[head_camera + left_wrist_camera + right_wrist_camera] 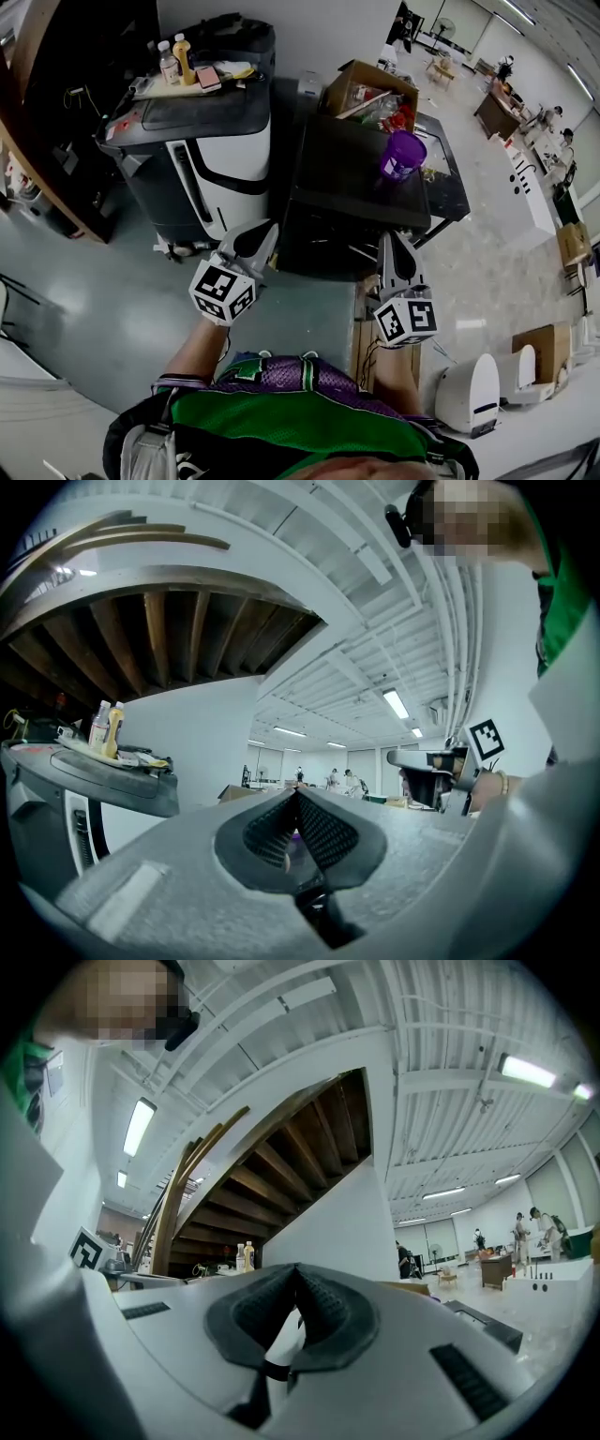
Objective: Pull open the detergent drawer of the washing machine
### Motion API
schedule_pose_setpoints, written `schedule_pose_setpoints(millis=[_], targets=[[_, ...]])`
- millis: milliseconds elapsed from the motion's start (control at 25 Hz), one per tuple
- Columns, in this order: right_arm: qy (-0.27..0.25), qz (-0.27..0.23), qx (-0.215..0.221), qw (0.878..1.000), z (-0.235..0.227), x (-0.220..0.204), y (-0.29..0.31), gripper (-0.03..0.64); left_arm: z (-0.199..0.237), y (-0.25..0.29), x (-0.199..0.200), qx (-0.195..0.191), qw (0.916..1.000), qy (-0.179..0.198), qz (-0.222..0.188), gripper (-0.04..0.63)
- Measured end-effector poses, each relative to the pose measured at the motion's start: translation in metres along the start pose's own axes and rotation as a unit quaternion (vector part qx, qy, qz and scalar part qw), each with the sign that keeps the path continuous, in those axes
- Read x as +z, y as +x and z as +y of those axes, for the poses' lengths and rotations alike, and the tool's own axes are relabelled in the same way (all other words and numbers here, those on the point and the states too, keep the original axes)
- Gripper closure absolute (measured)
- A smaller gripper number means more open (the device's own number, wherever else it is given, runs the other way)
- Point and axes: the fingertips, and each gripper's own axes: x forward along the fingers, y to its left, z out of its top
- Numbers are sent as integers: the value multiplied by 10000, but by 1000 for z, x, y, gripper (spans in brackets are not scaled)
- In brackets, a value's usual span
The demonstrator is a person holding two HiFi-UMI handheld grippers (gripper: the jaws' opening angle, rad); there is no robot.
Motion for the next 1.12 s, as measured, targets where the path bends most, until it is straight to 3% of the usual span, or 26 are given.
schedule_pose_setpoints(millis=[120,400,560,800,1120], targets=[[58,50,229,9997,9,-4,9,592,4,-4,-1,50,10000,-41,-7,578],[498,151,725,9960,32,-14,21,337,10,-9,-2,68,10000,-49,3,578],[773,88,774,9940,34,-16,22,242,8,-11,-4,2,10000,-26,29,578],[841,82,762,9935,38,-20,19,207,5,-17,-6,-74,10000,-36,56,578],[1682,336,867,9814,47,-54,19,207,2,-23,-11,-213,9997,4,102,578]])
